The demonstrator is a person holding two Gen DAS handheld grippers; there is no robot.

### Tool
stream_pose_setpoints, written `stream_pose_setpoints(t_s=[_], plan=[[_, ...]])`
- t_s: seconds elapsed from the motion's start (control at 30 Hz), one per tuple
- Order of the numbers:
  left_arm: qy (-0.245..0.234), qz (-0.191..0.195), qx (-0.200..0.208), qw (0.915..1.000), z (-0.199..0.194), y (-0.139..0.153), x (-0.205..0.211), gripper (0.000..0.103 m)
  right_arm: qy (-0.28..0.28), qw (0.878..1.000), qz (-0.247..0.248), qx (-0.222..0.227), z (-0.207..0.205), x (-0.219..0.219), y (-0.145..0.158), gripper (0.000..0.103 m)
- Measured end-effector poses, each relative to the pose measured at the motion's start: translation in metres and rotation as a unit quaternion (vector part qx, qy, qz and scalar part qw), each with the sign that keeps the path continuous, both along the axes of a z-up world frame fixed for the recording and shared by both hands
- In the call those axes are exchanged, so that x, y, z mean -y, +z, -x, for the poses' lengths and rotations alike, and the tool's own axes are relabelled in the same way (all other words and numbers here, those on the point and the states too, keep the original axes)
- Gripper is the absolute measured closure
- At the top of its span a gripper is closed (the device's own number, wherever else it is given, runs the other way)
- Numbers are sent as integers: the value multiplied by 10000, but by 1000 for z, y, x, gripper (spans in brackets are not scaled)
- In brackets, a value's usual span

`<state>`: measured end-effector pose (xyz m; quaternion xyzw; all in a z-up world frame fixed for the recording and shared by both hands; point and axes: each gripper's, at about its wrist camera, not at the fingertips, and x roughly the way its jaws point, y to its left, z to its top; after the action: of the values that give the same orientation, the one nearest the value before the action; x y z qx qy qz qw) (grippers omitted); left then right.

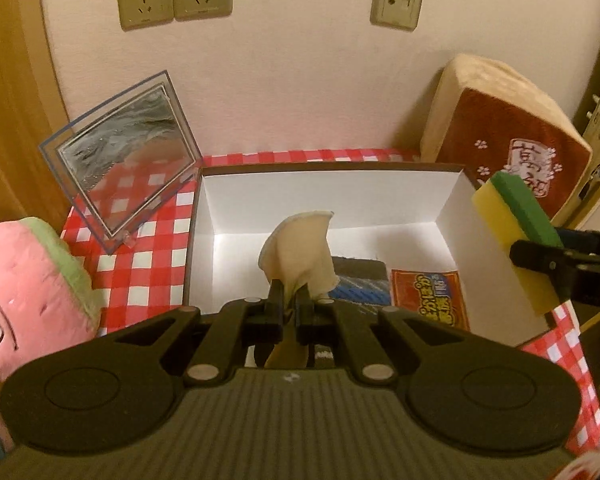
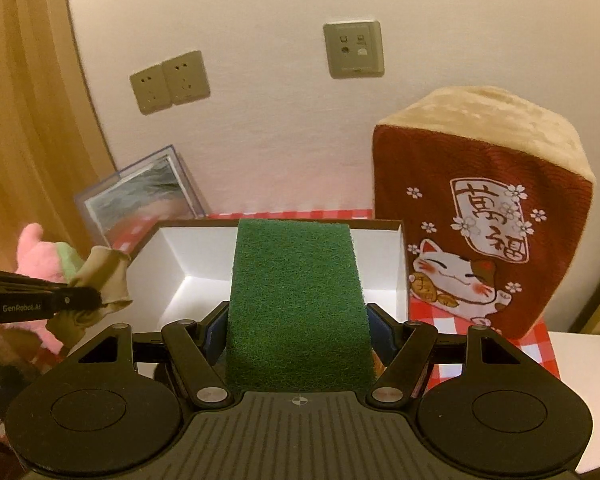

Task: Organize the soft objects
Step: 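Lift and carry beige glove with left tool while right tool carries sponge to box, then open left tool to drop glove in box while right tool releases sponge there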

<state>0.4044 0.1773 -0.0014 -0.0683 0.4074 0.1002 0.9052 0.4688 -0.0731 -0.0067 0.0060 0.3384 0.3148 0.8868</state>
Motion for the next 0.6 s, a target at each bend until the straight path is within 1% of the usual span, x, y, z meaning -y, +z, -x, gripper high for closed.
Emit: stream_pose_setpoints(t_s=[0.2,0.43,0.53,0.6], plan=[[-62,-148,-149,9998,-25,-11,-6,98,-29,9997,217,-103,-24,-8,-15,33],[-119,-280,-245,9992,-55,-19,-13,98,-27,9990,427,-127,-42,-17,-27,33],[-153,-359,-258,9989,-65,-21,-14,97,-46,9989,448,-150,-48,-19,-29,33],[-179,-394,-276,9987,-71,-23,-15,94,-57,9988,462,-154,-51,-20,-30,33]])
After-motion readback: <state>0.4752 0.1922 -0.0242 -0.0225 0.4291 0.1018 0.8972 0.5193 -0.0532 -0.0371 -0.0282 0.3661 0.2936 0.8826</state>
